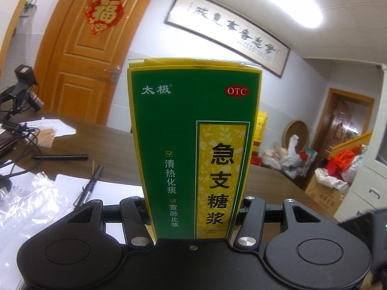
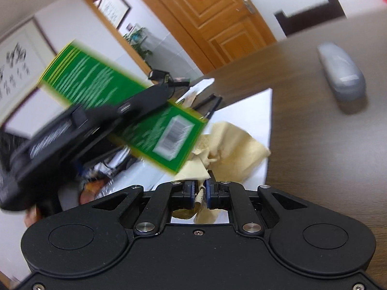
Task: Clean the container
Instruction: 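Wipe the barcode face of the green box again with the right gripper's cloth, then wipe the box's side face and top with the right gripper's cloth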
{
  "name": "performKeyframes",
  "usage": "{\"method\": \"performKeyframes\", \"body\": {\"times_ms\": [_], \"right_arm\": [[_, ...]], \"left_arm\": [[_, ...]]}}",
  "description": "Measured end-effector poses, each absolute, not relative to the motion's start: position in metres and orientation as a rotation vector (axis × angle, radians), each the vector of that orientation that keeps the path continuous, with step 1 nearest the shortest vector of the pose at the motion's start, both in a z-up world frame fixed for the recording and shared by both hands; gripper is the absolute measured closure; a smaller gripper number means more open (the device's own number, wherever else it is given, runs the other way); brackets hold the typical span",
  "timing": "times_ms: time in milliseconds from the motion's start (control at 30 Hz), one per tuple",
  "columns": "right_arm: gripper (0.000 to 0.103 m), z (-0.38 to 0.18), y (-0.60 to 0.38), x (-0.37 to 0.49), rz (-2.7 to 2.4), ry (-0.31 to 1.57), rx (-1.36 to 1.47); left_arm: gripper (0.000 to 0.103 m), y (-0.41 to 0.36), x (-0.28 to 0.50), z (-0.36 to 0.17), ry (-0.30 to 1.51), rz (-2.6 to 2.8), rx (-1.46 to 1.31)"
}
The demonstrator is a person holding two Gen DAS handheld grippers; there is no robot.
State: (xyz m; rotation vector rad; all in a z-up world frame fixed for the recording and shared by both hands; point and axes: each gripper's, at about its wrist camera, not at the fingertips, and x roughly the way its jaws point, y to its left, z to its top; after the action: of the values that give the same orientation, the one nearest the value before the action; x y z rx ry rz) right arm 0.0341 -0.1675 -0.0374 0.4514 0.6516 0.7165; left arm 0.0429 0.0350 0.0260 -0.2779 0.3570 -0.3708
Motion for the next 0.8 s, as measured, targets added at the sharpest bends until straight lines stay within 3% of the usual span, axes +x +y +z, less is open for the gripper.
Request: {"method": "performKeyframes", "body": {"times_ms": [200, 567, 800], "right_arm": [[0.094, -0.033, -0.149, 0.018, 0.815, 0.656, 0.483], [0.094, -0.011, -0.162, -0.017, 0.923, 0.384, 0.425], [0.095, -0.019, -0.161, 0.001, 0.814, 0.501, 0.421]], "left_arm": [[0.054, 0.036, 0.041, 0.027, 0.373, -0.318, -0.282], [0.054, 0.029, 0.040, 0.021, 0.414, -0.329, -0.265], [0.054, 0.032, 0.039, 0.019, 0.413, -0.300, -0.268]]}}
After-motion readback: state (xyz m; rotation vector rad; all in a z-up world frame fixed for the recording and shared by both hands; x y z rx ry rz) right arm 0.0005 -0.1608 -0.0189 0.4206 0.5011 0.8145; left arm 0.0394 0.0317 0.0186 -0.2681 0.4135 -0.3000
